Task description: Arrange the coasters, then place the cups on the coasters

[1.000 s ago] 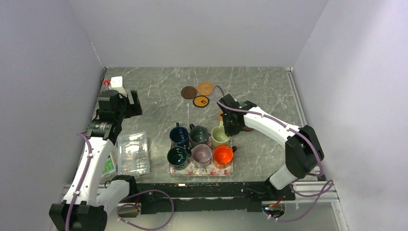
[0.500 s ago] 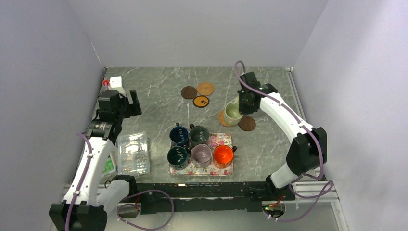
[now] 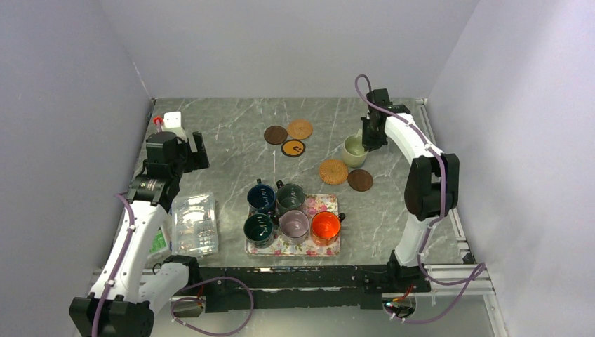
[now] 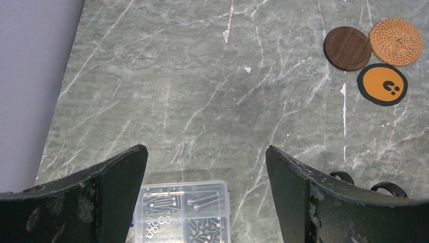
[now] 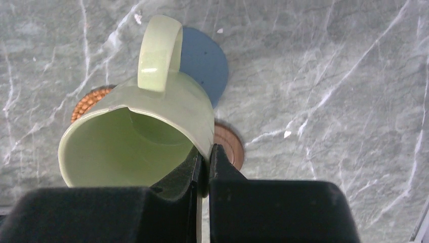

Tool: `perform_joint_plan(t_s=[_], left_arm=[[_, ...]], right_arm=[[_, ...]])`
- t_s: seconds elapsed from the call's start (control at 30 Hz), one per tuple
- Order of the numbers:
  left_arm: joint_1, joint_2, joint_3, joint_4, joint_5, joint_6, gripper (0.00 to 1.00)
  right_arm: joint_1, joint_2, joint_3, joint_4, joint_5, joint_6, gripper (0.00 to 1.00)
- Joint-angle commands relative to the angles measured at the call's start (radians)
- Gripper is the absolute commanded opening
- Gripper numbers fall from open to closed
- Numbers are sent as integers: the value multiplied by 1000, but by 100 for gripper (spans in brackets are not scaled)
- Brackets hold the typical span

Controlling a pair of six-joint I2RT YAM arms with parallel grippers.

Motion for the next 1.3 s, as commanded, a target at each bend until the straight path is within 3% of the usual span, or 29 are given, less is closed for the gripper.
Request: perform_joint_plan(t_s=[0.0, 1.27], left_arm=[[-9, -25, -4, 17, -25, 14, 94], [-16, -6, -6, 16, -13, 15, 94]], right_arm=[[-17, 4, 94, 79, -41, -26, 0], [-67, 106, 99, 106, -50, -64, 0]])
